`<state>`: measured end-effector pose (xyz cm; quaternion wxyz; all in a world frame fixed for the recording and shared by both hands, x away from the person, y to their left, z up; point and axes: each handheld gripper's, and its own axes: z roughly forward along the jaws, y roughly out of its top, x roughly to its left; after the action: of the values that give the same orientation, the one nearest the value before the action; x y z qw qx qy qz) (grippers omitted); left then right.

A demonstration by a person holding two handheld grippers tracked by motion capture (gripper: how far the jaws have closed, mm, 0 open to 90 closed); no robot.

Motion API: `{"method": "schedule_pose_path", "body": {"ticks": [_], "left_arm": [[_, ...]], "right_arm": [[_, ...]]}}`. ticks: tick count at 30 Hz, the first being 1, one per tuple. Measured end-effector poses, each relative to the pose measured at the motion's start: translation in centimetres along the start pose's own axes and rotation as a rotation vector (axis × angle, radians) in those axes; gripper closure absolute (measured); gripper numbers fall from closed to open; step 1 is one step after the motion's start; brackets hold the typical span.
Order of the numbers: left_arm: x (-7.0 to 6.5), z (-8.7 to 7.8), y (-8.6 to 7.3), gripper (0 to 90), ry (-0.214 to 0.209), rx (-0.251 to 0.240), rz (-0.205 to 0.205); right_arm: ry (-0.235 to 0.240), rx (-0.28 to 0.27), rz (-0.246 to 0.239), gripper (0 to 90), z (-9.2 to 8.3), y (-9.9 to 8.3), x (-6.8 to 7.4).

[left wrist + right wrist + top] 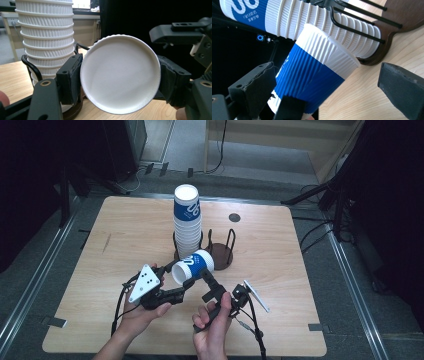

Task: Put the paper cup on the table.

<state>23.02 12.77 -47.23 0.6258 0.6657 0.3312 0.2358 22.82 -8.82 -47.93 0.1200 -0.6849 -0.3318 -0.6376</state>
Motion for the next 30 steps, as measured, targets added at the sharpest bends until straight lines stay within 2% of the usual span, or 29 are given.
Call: {"method": "schedule_pose_path", "body": {"ticks": [3, 9, 16, 25, 30], "left_arm": [[-0.1, 0.0, 0.0, 29.5, -0.003, -0.005, 0.000], [-0.2, 0.0, -0.1, 29.5, -0.009, -0.012, -0.003], [-0.3, 0.1, -0.1, 29.5, -0.016, -0.017, 0.005], [-0.5, 0.1, -0.2, 29.5, -0.028, -0.014, 0.013], [-0.6, 0.1, -0.2, 29.5, -0.032, -0.014, 0.012]], "right_arm": [[0.017, 0.011, 0.046, 1.5, 0.3, 0.0, -0.1], [0.044, 0.037, 0.170, 1.5, 0.9, 0.0, -0.5], [0.075, 0.050, 0.262, 1.7, 1.6, 0.2, -0.9], [0.116, 0.073, 0.331, 1.8, 2.5, 0.5, -1.4], [0.116, 0.073, 0.342, 1.8, 2.8, 0.7, -1.4]]}}
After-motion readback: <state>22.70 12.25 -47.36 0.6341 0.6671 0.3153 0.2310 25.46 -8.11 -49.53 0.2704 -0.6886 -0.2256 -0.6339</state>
